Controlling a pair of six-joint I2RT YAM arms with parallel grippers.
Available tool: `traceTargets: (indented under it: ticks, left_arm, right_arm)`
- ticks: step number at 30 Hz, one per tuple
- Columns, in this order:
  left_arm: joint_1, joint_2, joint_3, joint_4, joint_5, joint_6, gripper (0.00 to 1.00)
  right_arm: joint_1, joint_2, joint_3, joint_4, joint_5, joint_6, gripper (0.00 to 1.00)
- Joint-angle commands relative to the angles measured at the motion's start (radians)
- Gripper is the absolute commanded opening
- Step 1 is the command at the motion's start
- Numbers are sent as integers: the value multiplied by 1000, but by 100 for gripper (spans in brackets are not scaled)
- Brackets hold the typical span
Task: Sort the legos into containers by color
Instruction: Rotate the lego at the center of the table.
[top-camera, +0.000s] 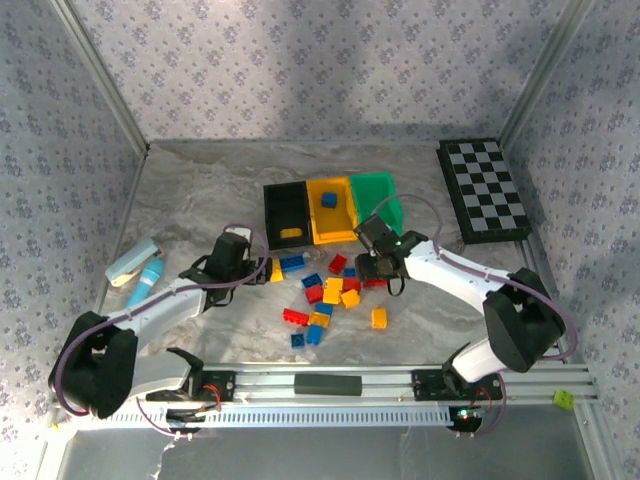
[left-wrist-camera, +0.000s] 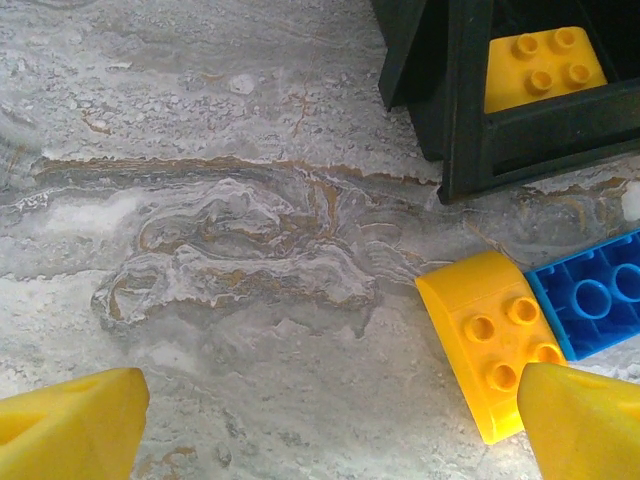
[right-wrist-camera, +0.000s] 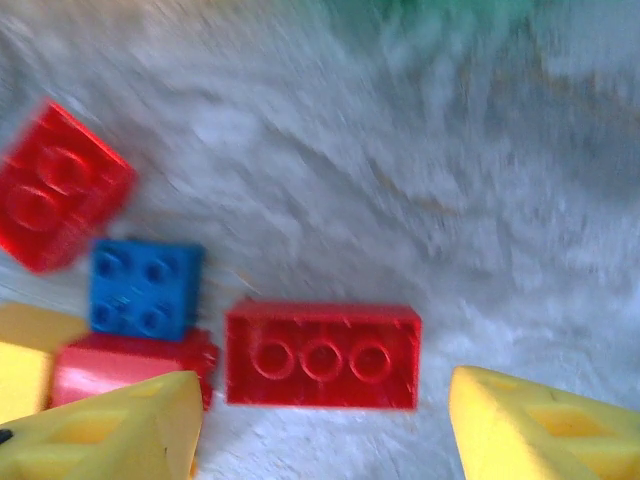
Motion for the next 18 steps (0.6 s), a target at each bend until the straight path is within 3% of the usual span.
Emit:
traceTargets:
  ticks: [1,6,10,18]
  left_arm:
    - [6,4,31,7,12,-2,95]
    - [5,-3,26,3,2,-2,95]
    - [6,-16,21,2,5,-2,95]
    - [6,-40,9,0,-20,3,95]
  right_arm:
    - [-7,-12,-35,-32,-24,80,71]
    - [-21,30,-35,-15,-34,85,73]
    - [-19,81,0,23,-44,73,83]
    - [-18,186,30,47,-54,50,81]
